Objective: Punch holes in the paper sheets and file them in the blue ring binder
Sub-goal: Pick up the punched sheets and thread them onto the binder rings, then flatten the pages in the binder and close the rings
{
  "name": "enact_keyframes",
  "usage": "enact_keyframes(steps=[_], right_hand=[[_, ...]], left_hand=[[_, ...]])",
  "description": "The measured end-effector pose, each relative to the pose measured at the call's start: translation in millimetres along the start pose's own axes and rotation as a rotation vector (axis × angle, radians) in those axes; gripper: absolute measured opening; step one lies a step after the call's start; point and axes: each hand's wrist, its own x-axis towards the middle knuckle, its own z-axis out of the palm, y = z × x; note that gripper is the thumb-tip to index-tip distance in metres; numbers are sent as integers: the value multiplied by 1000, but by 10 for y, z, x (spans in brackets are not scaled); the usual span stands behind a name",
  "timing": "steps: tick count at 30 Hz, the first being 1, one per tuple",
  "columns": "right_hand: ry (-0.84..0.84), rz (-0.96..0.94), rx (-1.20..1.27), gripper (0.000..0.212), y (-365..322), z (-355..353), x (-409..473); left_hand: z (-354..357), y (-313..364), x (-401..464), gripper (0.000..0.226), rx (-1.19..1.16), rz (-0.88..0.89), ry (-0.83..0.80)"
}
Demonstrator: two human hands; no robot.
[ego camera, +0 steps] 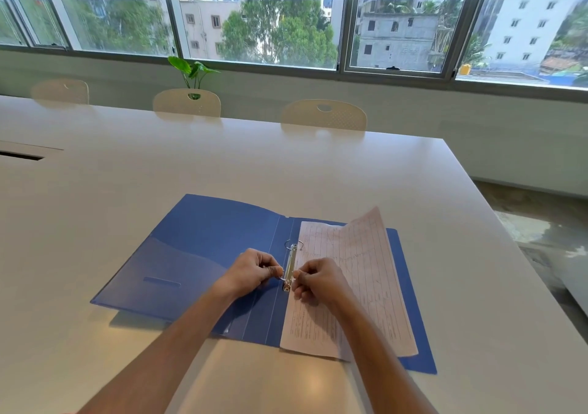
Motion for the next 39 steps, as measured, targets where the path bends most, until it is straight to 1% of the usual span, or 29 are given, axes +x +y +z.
enact_keyframes(steps=[5, 12, 20, 24, 27, 33, 35, 38, 39], right_hand=[[-76, 46, 52, 23, -58, -3, 46], [-88, 16, 58, 18, -25, -12, 59], [-35, -55, 68, 19, 32, -4, -4], [-3, -72, 16, 15, 34, -27, -30], [92, -112, -120, 11, 57, -79, -44], [397, -268, -455, 19, 43, -338, -181], [480, -310, -552, 20, 55, -469, -257], [646, -326, -669, 25, 86, -654, -350], [705, -318, -707, 28, 100, -711, -370]], left_hand=[[19, 34, 7, 13, 45, 14, -19], [27, -44, 3, 13, -1, 45, 5], [54, -53, -19, 14, -15, 50, 14], [67, -64, -46, 14, 0, 61, 31], [65, -68, -60, 13, 2, 57, 52], [65, -20, -88, 10, -51, 52, 85], [99, 43, -126, 9, -48, 80, 170], [182, 179, -162, 8, 108, 185, 387], [216, 236, -170, 7, 138, 223, 429]])
